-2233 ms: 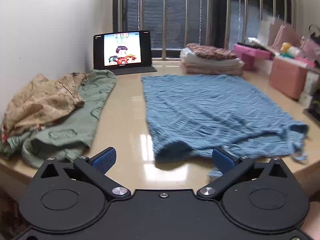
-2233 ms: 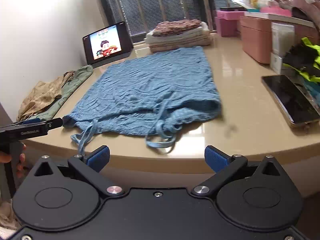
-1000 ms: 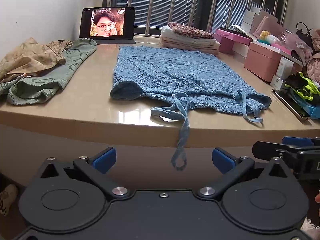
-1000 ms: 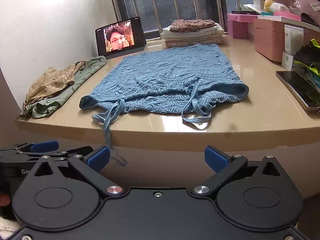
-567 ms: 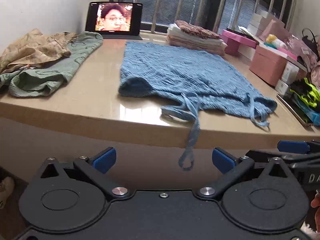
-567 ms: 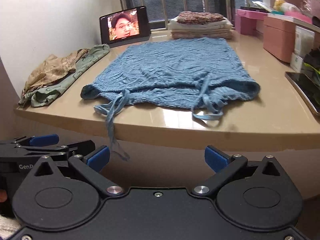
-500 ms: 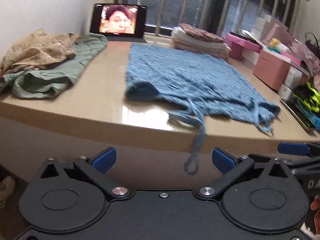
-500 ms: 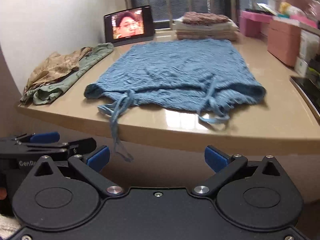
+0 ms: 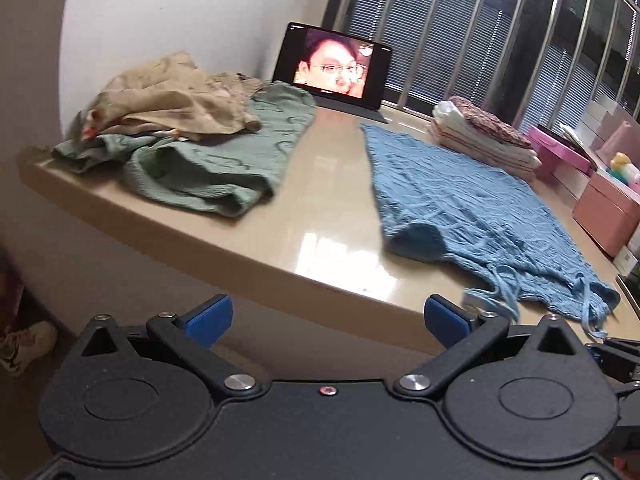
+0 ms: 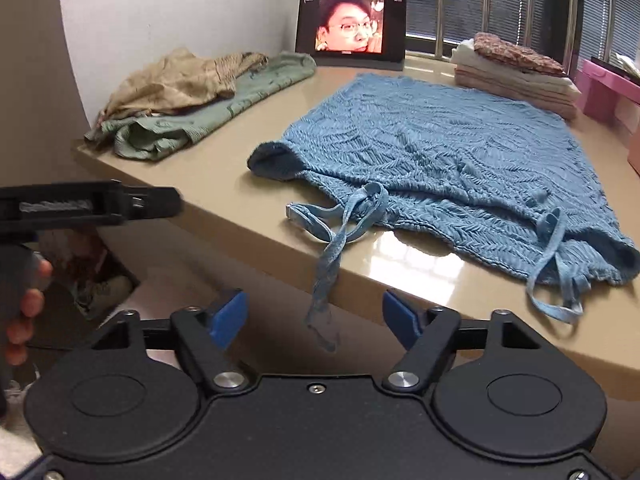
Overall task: Fold clothes
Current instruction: 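Grasp the blue garment hem near its drawstring with the right gripper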
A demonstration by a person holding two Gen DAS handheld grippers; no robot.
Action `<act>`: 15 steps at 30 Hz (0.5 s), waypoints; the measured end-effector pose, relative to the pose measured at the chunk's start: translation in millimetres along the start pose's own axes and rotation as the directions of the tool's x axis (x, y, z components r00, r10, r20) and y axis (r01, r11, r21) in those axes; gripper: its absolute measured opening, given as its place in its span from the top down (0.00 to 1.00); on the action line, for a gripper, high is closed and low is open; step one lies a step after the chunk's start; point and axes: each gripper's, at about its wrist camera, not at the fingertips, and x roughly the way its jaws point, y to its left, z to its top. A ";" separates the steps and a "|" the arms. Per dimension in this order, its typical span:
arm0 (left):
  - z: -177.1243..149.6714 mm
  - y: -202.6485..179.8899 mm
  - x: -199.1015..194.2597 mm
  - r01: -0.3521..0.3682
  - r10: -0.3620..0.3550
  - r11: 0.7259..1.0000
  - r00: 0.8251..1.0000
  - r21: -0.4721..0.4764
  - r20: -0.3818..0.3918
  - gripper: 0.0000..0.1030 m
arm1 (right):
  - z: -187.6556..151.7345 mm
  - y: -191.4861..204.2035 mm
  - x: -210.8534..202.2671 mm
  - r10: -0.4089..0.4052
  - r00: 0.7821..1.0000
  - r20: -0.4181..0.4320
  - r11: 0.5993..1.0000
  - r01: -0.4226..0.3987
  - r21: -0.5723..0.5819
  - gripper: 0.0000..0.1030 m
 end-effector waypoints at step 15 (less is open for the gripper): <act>-5.3 10.7 4.2 0.035 -0.034 0.999 0.999 0.018 -0.020 0.00 | 2.7 -12.9 31.2 0.056 0.995 -0.088 0.987 -0.042 0.158 0.86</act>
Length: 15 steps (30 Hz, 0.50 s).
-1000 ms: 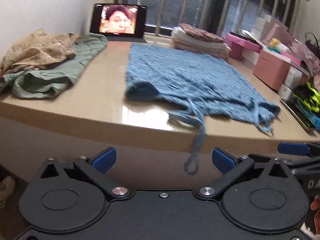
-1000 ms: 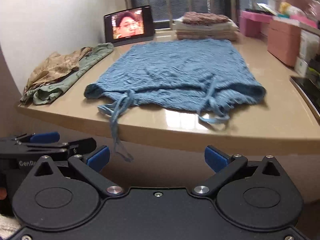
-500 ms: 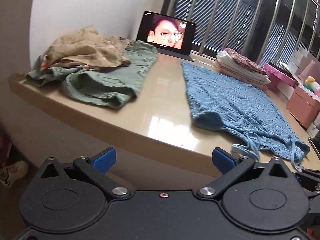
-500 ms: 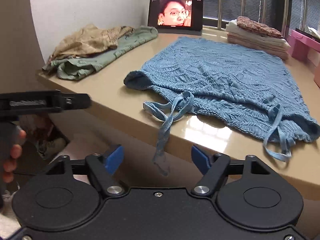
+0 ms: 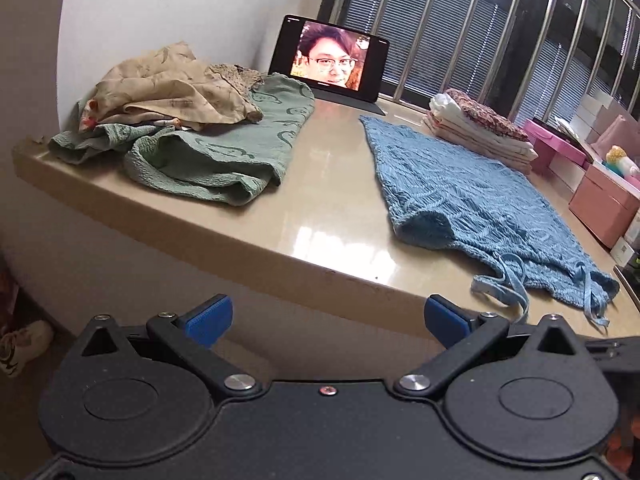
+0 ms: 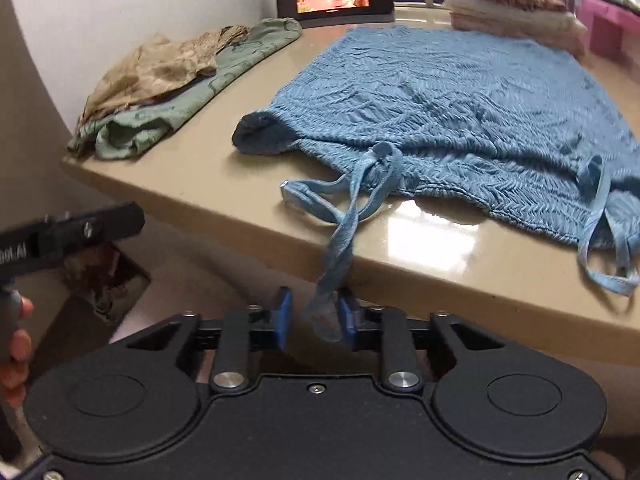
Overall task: Fold clothes
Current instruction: 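Grasp the blue garment hem near its drawstring with the right gripper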
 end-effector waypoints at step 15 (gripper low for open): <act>56.0 -84.5 42.4 0.043 -0.129 0.689 0.990 0.723 0.064 0.01 | 10.1 -12.6 -41.2 0.032 0.985 0.171 0.999 -0.034 0.012 0.97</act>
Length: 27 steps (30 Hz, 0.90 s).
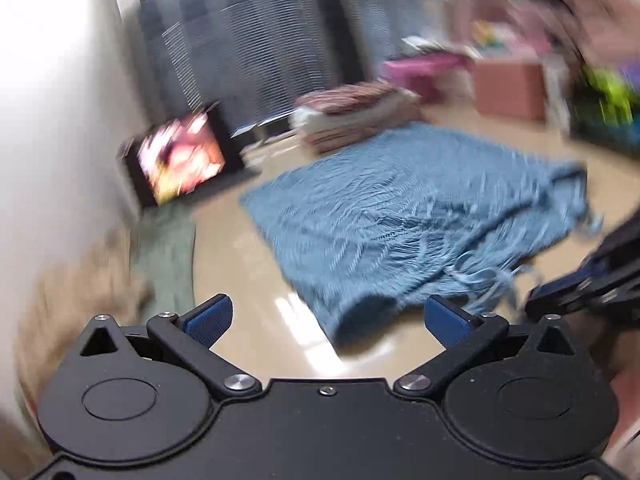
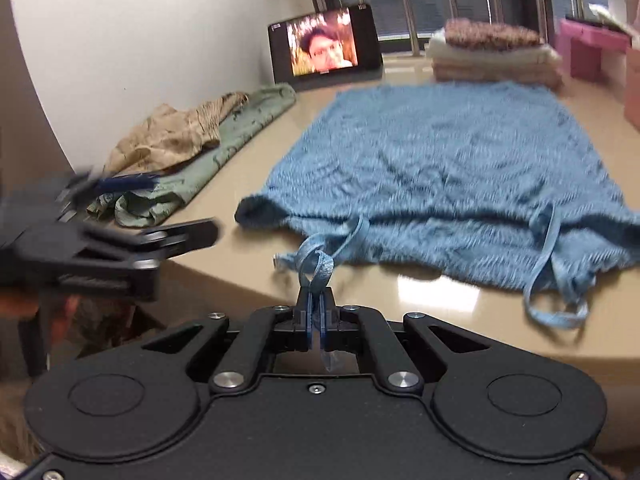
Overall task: Fold clothes
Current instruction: 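Grasp the blue garment hem near its drawstring with the right gripper, then grasp the hem with the left gripper while the right gripper holds its edge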
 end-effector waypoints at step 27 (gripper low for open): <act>5.5 -36.4 62.5 0.193 -0.173 0.679 0.980 0.708 -0.101 0.96 | 18.2 -14.9 -3.9 0.085 0.992 0.093 0.996 -0.086 0.004 0.97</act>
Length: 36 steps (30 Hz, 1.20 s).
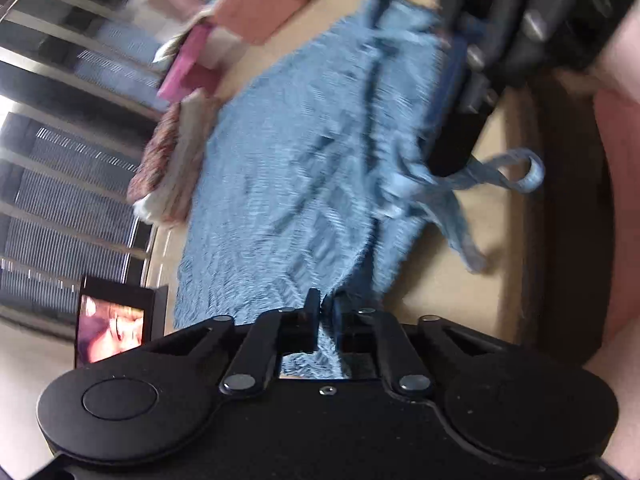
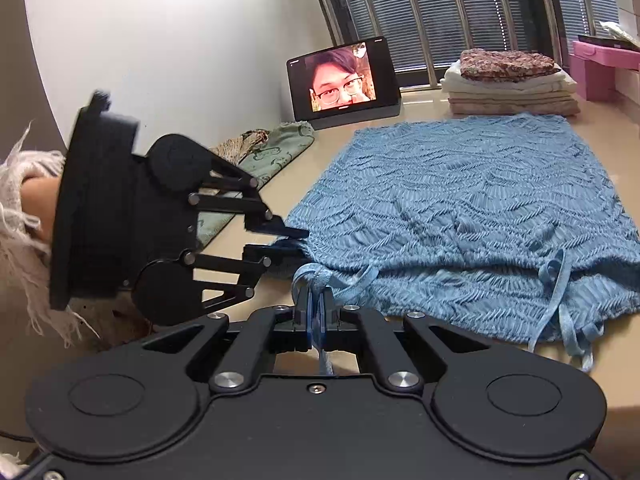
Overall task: Fold clothes
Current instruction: 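Grasp the hem with the left gripper while the right gripper holds its edge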
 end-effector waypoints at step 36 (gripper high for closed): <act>-10.2 71.0 -20.9 0.033 0.059 0.735 0.992 -0.677 0.112 0.97 | 44.2 -31.6 83.3 -0.042 0.996 -0.076 0.999 0.044 0.028 0.16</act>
